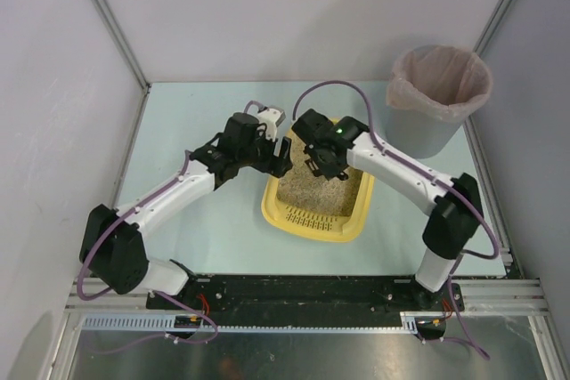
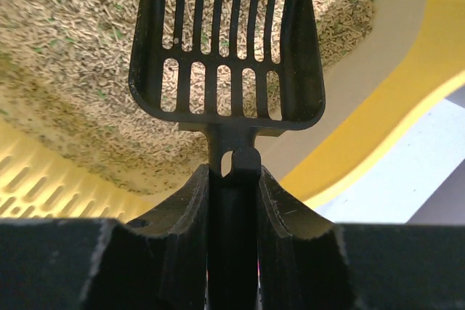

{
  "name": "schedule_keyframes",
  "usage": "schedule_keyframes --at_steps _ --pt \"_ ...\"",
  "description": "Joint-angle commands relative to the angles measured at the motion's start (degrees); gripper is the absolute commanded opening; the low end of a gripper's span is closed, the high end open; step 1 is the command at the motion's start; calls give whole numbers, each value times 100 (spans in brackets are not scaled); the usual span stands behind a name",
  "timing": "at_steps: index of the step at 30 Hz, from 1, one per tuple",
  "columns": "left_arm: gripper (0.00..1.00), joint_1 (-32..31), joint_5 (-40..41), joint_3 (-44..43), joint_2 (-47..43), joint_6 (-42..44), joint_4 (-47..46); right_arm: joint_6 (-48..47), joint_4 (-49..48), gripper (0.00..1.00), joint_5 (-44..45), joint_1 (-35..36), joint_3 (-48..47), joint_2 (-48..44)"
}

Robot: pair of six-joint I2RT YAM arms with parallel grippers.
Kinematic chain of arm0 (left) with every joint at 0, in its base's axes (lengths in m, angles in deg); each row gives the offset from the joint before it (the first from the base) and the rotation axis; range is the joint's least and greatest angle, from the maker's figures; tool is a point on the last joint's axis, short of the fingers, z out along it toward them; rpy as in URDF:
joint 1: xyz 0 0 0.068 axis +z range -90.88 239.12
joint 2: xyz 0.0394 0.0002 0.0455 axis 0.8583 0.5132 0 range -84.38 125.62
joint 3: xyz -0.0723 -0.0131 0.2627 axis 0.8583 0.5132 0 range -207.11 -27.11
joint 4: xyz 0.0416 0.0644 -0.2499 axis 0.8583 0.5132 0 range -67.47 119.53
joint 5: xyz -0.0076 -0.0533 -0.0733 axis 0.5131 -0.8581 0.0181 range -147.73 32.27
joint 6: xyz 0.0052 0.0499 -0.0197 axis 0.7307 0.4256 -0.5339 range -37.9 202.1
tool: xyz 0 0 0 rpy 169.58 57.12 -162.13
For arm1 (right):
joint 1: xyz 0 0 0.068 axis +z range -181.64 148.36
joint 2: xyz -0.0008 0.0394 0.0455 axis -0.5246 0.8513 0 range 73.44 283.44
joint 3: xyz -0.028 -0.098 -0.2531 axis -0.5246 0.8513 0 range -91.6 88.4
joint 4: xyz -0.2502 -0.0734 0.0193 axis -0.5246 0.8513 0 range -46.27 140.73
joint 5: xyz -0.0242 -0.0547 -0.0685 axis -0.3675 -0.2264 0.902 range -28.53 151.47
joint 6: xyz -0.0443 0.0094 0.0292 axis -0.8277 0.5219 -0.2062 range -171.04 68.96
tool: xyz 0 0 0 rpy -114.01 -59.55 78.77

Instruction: Clean the litter box

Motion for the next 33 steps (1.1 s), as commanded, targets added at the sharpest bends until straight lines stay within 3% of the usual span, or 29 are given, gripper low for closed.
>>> schedule_keyframes --at_steps 1,13,24,33 --pt "84 12 3 -168 68 182 46 -468 96 0 153 -27 -367 279" --pt "75 12 -5 -256 375 129 160 -881 -168 0 21 -343 -841 1324" --pt "60 12 -172 -291 630 15 169 -1075 -528 0 -41 -493 -1175 1878" --pt "53 12 -287 -308 718 -3 160 -856 -1108 0 -14 -616 -1018 2011"
